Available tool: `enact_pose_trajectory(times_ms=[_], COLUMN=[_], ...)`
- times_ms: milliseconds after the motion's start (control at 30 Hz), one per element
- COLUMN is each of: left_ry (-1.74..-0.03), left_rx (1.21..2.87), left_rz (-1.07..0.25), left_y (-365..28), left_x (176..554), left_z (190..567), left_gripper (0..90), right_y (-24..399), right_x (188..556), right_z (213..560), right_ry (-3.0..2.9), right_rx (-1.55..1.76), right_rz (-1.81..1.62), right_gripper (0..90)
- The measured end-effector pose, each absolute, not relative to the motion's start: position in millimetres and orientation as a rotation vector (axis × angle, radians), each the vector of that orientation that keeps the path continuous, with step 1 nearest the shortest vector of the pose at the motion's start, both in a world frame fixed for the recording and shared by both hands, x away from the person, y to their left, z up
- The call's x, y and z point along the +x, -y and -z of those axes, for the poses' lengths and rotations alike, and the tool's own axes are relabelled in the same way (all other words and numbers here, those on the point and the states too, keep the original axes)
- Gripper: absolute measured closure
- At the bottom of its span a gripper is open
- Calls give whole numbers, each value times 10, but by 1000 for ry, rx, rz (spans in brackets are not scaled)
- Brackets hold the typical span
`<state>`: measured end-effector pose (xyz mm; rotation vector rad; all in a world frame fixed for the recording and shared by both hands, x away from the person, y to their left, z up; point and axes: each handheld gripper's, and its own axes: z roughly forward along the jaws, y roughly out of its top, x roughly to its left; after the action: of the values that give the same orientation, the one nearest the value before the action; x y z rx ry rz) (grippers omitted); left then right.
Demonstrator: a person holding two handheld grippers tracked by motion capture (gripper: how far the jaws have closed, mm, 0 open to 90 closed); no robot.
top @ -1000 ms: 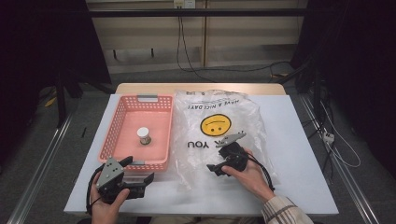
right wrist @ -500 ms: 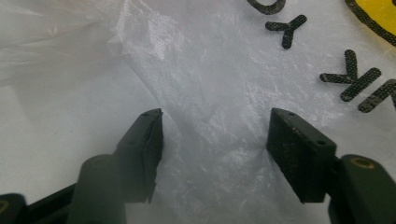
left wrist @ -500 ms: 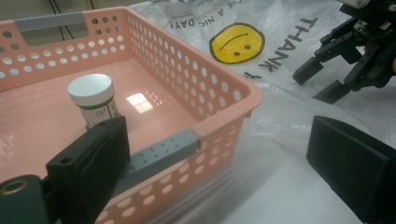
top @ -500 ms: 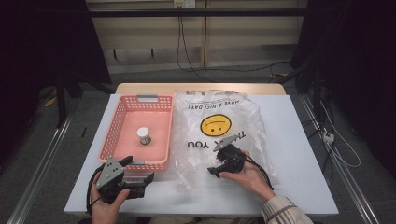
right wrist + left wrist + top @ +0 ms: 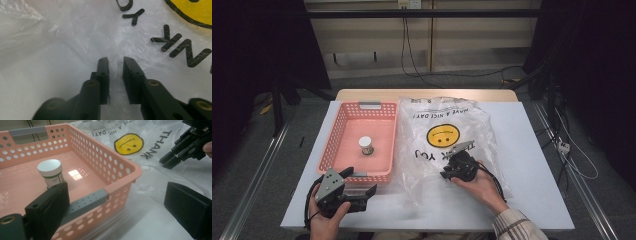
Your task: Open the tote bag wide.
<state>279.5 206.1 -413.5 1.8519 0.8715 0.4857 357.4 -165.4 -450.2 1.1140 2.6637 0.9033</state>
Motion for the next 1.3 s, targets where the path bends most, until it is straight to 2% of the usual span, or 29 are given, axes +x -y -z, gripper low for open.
enact_pose_trajectory(times_ms=[100, 200, 1300], left_ry=[-868, -866, -859], left_rx=[1854, 1855, 1854], left_rz=[-486, -484, -477], left_y=[-2062, -2063, -2076], left_x=[2797, 2797, 2790], left_z=[4135, 4135, 4127], left_gripper=[59, 59, 60], right_y=[1684, 1686, 1870], right_x=[3592, 3595, 3523], right_z=[4511, 4512, 4226], right_ry=[-2676, -2677, -2546], right_rx=[1142, 1156, 1184], right_rz=[-942, -955, -1246], right_gripper=[873, 900, 900])
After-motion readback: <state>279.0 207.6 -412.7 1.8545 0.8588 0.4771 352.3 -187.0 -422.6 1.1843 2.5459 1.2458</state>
